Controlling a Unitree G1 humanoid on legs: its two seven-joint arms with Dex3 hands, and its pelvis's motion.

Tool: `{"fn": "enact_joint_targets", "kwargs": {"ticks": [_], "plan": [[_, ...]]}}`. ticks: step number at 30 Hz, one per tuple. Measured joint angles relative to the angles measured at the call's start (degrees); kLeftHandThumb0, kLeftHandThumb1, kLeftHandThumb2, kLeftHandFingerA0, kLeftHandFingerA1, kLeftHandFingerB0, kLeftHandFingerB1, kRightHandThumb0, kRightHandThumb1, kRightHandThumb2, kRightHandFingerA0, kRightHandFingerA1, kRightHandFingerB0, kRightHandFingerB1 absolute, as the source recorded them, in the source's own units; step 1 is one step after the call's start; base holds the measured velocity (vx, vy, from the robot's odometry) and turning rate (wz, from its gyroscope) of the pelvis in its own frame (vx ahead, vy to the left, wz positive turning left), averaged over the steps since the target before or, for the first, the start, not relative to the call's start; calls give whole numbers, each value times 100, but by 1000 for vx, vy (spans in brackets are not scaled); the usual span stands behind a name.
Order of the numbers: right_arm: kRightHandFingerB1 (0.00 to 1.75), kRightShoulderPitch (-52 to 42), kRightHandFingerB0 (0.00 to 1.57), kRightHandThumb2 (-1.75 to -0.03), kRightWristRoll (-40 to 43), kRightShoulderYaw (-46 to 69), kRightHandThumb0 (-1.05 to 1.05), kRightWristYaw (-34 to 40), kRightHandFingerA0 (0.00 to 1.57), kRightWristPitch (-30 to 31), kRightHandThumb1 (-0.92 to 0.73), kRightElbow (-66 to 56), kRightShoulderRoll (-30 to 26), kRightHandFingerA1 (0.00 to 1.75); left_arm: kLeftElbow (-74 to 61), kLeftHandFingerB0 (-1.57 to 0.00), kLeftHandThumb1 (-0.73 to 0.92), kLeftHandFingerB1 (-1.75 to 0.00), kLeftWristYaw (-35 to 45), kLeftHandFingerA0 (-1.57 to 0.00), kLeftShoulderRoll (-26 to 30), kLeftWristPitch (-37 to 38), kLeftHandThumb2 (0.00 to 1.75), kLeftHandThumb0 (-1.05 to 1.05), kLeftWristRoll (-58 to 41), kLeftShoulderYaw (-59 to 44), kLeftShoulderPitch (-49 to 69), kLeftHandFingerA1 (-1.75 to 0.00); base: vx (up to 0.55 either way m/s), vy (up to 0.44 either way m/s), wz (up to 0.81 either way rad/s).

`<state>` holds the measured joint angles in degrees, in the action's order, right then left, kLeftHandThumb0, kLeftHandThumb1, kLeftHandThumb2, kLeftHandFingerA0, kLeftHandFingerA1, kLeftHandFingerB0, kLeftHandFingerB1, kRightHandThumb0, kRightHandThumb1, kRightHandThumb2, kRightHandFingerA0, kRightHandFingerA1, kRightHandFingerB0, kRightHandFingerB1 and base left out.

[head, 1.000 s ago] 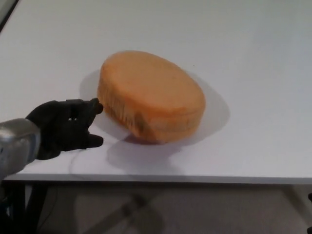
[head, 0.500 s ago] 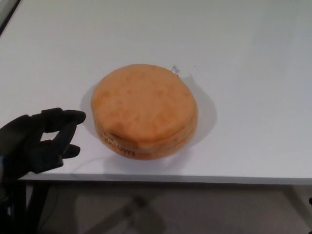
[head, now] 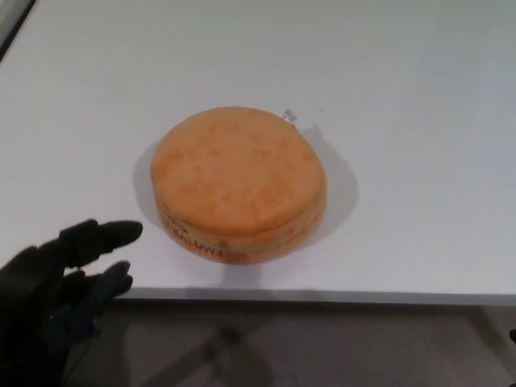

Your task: A soft plate is kept in the center of the table close to the robot and the robot uses its left hand to pick up the plate, turns it upside down and places it back on the table

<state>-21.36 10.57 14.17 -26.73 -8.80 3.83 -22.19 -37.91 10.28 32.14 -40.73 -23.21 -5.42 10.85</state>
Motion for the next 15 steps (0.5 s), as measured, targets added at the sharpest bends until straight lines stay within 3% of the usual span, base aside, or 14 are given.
{"fn": "enact_joint_targets", "kwargs": {"ticks": [1,6,7,8,12,13,15], "plan": [[50,-2,36,-112,0,-3,-78,0,56,0,-73,0,0,59,4,-14,92,-31,-6,-24,-111,119,73,-85,35,-5,127,-44,0,0,0],[50,-9,37,-112,0,-12,-77,-1,56,0,-73,0,0,59,88,-13,92,-28,-27,-22,-512,542,73,-90,128,-15,530,-43,0,0,0],[34,-12,43,-69,0,-13,-81,-1,62,0,-92,0,0,46,123,-12,92,-28,-25,-22,-599,638,74,-90,139,-18,609,-42,0,0,0],[50,-15,36,-112,0,-14,-77,-1,55,0,-74,0,0,59,179,-13,92,-28,-23,-22,-704,750,73,-89,150,-27,693,-42,0,0,0],[50,-26,35,-112,0,-17,-76,-1,55,0,-73,1,1,59,346,-13,91,-29,9,-22,-966,1056,73,-91,174,-54,930,-45,0,0,0],[35,-31,43,-69,0,-19,-80,-1,61,0,-92,1,1,47,436,-13,91,-29,33,-22,-1067,1197,73,-92,180,-69,1044,-45,0,0,0],[36,-38,43,-69,0,-19,-80,-1,61,0,-92,1,1,47,540,-14,92,-29,58,-22,-1187,1352,73,-92,186,-80,1170,-45,0,0,0]]}}
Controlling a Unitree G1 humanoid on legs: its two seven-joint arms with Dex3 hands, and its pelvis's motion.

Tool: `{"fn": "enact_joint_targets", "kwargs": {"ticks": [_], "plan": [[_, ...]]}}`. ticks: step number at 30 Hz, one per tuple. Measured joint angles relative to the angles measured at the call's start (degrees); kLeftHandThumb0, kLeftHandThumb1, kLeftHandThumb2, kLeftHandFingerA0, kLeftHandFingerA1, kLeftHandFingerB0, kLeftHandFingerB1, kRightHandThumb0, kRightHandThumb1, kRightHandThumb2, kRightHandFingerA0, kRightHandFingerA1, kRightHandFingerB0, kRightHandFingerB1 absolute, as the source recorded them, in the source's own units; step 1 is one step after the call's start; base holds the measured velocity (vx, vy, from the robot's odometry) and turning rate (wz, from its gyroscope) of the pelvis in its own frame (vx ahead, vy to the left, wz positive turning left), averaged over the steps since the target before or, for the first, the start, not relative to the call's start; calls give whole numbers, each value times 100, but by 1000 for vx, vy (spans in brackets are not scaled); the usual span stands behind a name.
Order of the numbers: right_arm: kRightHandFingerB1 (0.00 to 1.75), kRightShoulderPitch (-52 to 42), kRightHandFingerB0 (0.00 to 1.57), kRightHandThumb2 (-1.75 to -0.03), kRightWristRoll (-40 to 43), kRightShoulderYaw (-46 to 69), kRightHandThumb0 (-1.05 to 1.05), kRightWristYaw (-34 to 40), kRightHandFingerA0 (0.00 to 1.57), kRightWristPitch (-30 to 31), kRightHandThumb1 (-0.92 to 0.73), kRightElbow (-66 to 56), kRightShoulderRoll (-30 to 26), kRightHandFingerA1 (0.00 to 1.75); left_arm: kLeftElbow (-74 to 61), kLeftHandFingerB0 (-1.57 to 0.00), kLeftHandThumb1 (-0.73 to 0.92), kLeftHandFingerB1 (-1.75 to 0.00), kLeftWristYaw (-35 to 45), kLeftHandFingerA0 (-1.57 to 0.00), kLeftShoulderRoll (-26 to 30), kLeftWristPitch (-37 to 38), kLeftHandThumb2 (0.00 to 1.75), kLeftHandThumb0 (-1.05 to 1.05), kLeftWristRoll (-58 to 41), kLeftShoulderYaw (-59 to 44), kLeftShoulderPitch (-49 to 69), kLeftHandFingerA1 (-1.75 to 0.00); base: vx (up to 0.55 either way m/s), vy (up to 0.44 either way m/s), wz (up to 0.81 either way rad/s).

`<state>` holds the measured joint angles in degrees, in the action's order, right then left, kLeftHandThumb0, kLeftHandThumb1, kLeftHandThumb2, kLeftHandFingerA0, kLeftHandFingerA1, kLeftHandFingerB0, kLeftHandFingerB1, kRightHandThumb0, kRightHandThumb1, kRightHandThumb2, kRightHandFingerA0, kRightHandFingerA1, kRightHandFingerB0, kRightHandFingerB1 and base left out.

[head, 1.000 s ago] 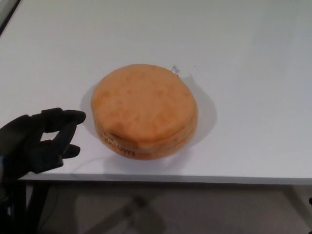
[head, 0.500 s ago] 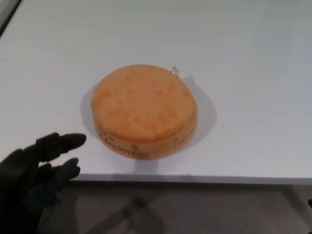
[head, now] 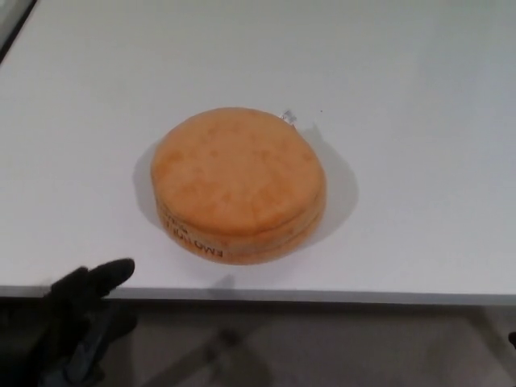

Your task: A soft plate is kept in the center of the table close to the robot and the robot uses its left hand to pick up the plate, turns it upside down and places it back on the table

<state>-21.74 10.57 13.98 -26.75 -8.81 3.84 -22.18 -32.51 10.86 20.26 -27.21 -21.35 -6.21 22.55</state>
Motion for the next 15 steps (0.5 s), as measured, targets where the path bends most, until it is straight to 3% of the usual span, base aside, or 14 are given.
{"fn": "enact_joint_targets", "kwargs": {"ticks": [1,2,3,7,8,9,10,11,15], "plan": [[43,-2,39,-89,0,-1,-87,0,58,0,-74,0,0,54,64,-16,92,-29,19,-21,-62,93,71,-90,3,-3,71,-43,0,0,0],[43,-3,39,-89,0,-1,-87,-1,58,0,-74,1,0,54,138,-16,92,-29,34,-21,-128,186,71,-90,6,-6,144,-43,0,0,0],[35,-4,43,-69,0,-1,-81,-1,61,0,-91,1,0,46,171,-17,92,-30,41,-22,-161,232,71,-90,7,-9,175,-44,0,0,0],[34,-24,43,-69,0,-1,-81,-1,62,0,-92,1,0,46,491,-17,92,-30,112,-21,-394,590,71,-90,24,-14,401,-44,0,0,0],[50,-34,35,-112,0,-2,-76,-1,55,0,-73,1,1,59,609,-17,92,-29,138,-23,-467,712,72,-91,32,-14,456,-44,0,0,0],[43,-39,40,-89,0,-2,-85,-1,59,0,-74,1,1,54,671,-18,92,-29,148,-23,-497,773,71,-90,36,-15,483,-40,0,0,0],[43,-52,40,-89,0,-2,-85,-1,59,0,-74,1,1,54,758,-18,92,-29,165,-23,-536,857,71,-90,39,-17,517,-40,0,0,0],[35,-69,42,-69,0,-2,-79,-1,60,0,-92,1,1,47,876,-16,92,-28,190,-23,-581,966,74,-92,46,-21,560,-41,0,0,0],[33,-124,41,-69,0,-2,-79,-1,60,-1,-92,1,6,45,1258,-17,92,-28,254,-23,-731,1290,74,-90,67,-69,644,-38,0,0,0]]}}
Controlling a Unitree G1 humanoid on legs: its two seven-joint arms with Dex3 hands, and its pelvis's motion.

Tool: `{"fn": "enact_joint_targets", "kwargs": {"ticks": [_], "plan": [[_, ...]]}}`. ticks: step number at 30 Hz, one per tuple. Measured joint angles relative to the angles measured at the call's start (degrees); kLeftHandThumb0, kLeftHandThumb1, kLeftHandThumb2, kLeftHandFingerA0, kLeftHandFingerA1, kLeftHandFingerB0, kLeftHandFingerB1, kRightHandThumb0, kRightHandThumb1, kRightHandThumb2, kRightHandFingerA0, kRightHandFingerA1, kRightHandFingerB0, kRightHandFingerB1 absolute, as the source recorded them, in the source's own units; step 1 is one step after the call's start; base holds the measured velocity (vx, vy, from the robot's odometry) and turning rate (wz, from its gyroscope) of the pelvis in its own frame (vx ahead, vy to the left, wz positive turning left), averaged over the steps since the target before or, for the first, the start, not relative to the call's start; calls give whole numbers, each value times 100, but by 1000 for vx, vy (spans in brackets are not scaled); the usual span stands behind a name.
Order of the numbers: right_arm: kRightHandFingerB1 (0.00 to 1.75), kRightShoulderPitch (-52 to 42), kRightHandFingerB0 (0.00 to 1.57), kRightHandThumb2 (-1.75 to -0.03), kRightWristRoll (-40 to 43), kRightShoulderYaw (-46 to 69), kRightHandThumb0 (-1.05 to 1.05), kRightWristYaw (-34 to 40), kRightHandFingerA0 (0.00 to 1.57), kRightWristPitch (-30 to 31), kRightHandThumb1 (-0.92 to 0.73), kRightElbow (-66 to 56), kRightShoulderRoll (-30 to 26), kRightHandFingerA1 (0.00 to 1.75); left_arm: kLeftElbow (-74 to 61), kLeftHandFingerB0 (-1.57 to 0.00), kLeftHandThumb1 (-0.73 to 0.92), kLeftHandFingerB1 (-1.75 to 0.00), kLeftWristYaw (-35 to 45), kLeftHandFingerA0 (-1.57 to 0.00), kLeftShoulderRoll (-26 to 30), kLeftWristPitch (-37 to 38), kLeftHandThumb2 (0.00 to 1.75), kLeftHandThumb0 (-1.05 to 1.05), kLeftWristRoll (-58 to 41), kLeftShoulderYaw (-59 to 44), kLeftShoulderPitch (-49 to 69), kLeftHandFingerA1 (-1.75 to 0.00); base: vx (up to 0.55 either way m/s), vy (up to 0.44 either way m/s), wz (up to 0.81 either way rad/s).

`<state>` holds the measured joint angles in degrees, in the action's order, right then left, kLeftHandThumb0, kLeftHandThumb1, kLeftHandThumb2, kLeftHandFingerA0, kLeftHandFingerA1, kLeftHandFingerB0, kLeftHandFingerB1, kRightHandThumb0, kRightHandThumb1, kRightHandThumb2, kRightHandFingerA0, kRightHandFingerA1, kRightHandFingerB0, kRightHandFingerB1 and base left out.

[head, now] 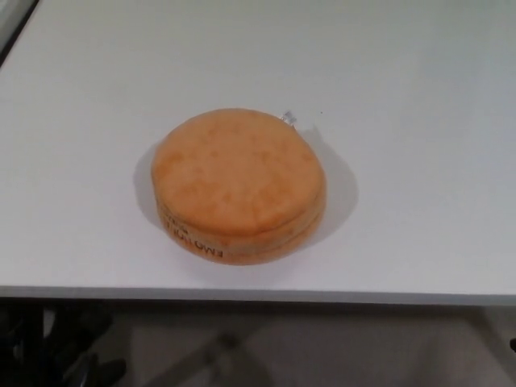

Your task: A soft plate is kept in the center of the table close to the robot and the robot uses its left hand to pick up the plate, turns it upside down and places it back on the table

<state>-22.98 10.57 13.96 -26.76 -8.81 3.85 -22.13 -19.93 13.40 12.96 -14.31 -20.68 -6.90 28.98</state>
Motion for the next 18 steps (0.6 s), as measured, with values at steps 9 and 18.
{"fn": "enact_joint_targets", "kwargs": {"ticks": [9,18], "plan": [[31,-488,35,-68,10,1,-79,-18,48,-37,-92,-9,119,40,1100,-14,91,-29,239,-19,-358,795,78,-92,0,-301,189,-38,0,0,0],[30,-963,22,-68,52,12,-76,-143,26,-310,-90,15,181,38,1568,-17,92,-29,463,-24,-578,1563,78,-89,55,-379,503,-38,0,0,0]]}}
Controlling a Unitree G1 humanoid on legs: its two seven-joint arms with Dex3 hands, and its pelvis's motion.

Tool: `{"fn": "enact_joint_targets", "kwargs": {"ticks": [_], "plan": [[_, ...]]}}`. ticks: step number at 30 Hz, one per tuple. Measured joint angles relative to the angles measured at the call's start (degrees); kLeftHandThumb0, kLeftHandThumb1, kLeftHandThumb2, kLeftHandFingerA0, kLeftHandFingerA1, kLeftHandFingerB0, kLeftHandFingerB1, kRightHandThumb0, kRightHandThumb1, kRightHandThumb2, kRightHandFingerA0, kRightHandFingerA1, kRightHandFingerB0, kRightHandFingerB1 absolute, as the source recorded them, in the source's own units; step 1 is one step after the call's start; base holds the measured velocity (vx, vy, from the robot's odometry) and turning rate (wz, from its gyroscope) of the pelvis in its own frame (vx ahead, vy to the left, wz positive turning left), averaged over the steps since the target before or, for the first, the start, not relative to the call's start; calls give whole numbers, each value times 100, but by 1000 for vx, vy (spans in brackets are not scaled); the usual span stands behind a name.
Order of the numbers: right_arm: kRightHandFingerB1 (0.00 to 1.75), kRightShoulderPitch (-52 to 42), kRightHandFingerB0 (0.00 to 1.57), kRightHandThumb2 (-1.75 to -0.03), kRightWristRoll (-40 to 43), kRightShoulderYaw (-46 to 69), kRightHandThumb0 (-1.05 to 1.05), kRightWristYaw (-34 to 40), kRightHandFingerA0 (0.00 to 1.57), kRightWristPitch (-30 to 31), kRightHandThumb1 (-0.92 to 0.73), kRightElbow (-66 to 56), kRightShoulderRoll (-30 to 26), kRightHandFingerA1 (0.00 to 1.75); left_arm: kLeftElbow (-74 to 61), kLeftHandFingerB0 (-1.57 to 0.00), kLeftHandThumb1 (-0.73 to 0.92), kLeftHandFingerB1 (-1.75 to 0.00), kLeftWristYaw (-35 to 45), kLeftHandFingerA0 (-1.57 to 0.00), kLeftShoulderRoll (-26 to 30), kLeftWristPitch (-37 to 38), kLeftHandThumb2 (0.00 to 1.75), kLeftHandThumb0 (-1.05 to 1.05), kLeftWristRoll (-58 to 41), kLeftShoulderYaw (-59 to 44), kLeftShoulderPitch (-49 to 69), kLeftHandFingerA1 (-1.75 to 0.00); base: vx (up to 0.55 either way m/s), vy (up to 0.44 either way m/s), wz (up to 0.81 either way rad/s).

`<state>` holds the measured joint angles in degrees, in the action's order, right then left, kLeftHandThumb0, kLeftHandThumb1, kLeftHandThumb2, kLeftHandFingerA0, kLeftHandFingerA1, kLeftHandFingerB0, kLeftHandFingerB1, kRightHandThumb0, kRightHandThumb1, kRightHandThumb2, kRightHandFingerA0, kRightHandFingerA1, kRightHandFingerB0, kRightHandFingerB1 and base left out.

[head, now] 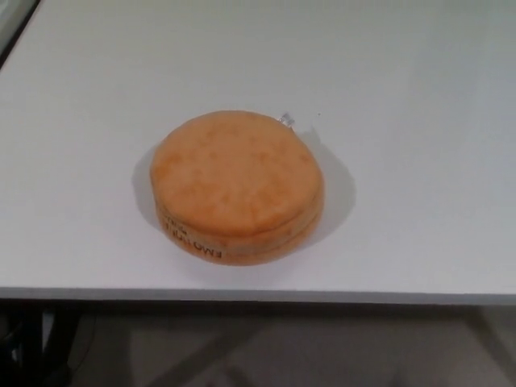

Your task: A soft plate is kept in the center of the table close to the robot and the robot uses its left hand to pick up the plate, turns it upside down and places it back on the table

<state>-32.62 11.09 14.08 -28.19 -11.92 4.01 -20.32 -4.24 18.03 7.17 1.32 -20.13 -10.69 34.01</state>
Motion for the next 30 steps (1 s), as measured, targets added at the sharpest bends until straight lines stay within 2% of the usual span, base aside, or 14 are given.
{"fn": "enact_joint_targets", "kwargs": {"ticks": [12,14,30], "plan": [[30,-170,22,-68,77,17,-76,-143,26,-276,-90,56,8,39,377,-19,92,-29,248,-23,3,971,76,-89,363,90,113,-39,0,0,0],[30,-172,22,-68,76,17,-77,-155,27,-325,-90,106,10,40,436,-16,91,-29,290,-22,4,1110,77,-91,404,91,118,-42,0,0,0],[30,-348,21,-68,116,17,-77,-232,24,-534,-90,215,171,40,696,-17,92,-30,343,-25,79,1844,75,-88,771,102,234,-41,0,0,0]]}}
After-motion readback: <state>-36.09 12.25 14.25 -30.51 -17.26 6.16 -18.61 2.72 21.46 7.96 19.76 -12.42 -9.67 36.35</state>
